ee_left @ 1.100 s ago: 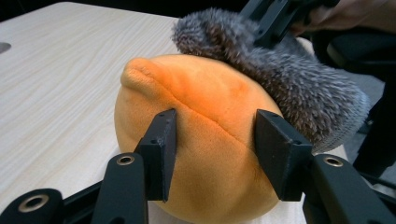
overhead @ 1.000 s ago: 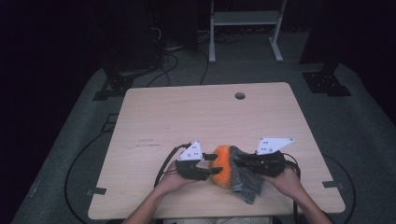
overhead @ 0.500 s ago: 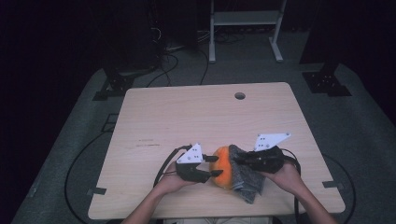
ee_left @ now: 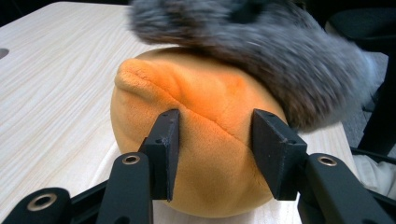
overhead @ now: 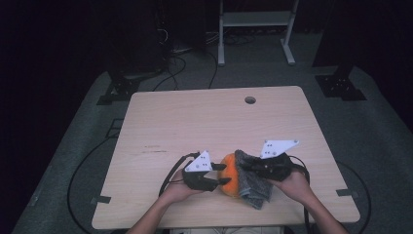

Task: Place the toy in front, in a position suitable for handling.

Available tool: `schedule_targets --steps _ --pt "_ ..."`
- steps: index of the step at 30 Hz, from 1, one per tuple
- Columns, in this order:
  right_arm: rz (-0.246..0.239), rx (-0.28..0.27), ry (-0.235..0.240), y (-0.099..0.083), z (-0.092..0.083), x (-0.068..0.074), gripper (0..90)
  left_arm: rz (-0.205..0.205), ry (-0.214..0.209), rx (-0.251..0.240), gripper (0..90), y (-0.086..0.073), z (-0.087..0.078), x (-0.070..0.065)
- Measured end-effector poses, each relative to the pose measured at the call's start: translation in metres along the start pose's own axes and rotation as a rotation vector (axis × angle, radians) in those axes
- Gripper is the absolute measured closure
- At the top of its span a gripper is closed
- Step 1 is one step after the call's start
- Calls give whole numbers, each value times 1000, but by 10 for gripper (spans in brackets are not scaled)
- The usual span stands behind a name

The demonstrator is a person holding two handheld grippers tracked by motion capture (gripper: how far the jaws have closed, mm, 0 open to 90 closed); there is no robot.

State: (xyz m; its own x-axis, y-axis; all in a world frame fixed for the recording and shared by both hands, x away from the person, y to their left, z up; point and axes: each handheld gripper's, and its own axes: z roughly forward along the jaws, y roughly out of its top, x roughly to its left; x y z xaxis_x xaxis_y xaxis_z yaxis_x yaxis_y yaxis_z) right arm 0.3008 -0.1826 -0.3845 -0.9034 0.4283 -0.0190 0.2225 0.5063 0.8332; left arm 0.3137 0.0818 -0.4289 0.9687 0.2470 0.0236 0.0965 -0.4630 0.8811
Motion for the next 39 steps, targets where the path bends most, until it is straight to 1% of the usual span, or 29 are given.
schedule_targets --steps 1,2,3,5,7,8,9,10,12,13,15,16,17,20,22,24,25,27,28,29,31,33,35,38,39 --pt "-15 7 -3 -1 1 2 820 -8 -5 -3 516 0 0 1" --pt "-23 23 -15 -3 2 4 820 -23 -11 -10 502 0 -1 2" --pt "-27 27 -26 -5 2 4 820 -44 -26 -18 479 0 -2 4" --pt "7 9 -23 -12 0 -1 819 -100 -58 -41 459 -2 -3 9" --pt "26 6 -41 -21 -4 -6 819 -142 -81 -56 475 -4 -4 14" --pt "36 3 -51 -25 -7 -6 818 -156 -80 -61 507 -5 -5 15" --pt "41 -3 -59 -28 -10 -4 819 -160 -76 -60 532 -5 -5 16" --pt "36 -18 -59 -30 -13 -1 819 -165 -67 -62 555 -5 -4 16" --pt "18 -49 -41 -30 -15 10 818 -189 -63 -67 582 -3 -3 17" --pt "-4 -56 -40 -28 -14 16 818 -196 -62 -69 589 -2 -2 18" --pt "-57 -64 -43 -24 -8 33 815 -197 -56 -69 599 0 0 18" --pt "-67 -74 -47 -23 -4 39 813 -197 -50 -67 601 0 0 18" --pt "-70 -77 -57 -23 0 43 814 -206 -47 -64 603 -1 0 19" --pt "-61 -48 -91 -31 7 42 819 -230 -46 -72 602 -5 -2 22" --pt "-62 -33 -113 -36 5 40 819 -234 -43 -75 601 -6 -2 23" --pt "-65 -42 -126 -38 1 42 819 -232 -39 -78 597 -5 -1 23" --pt "-68 -51 -119 -39 1 45 819 -231 -37 -78 593 -4 -1 23" --pt "-78 -76 -71 -37 4 50 818 -235 -32 -83 590 -4 0 23" --pt "-90 -82 -48 -35 7 53 818 -235 -28 -84 589 -4 1 23" --pt "-108 -76 -38 -33 12 56 818 -235 -26 -84 589 -4 1 23" --pt "-147 -49 -42 -31 21 59 818 -229 -17 -77 589 -4 1 23" --pt "-150 -29 -40 -33 26 58 819 -230 -17 -73 591 -6 0 24" --pt "-144 -18 -39 -36 24 55 818 -231 -17 -71 590 -7 -1 24" --pt "-142 5 -77 -44 15 52 813 -230 -21 -73 580 -8 -1 24" --pt "-132 11 -76 -45 11 50 813 -226 -18 -73 580 -7 -1 23"
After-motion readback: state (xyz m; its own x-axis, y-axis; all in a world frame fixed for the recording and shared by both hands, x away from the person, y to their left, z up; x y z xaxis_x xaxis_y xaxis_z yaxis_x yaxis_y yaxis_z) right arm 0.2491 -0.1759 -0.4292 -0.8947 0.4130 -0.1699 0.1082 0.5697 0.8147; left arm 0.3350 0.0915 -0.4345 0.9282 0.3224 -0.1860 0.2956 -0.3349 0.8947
